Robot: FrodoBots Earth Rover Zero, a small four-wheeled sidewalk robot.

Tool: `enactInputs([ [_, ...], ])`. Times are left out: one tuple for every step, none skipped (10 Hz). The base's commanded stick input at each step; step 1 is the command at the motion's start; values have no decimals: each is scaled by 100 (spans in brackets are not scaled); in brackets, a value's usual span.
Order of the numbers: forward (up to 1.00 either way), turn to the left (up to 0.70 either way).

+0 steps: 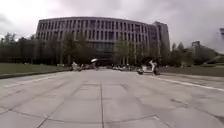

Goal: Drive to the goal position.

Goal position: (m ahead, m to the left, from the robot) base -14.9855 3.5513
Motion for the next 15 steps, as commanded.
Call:
enactInputs([
  [70, 0],
  [70, 0],
  [70, 0],
  [70, 0],
  [70, 0],
  [70, 0],
  [68, 0],
  [29, 0],
  [0, 0],
  [0, 0],
  [0, 52],
  [0, 70],
  [0, 70],
  [0, 70],
  [0, 70],
])
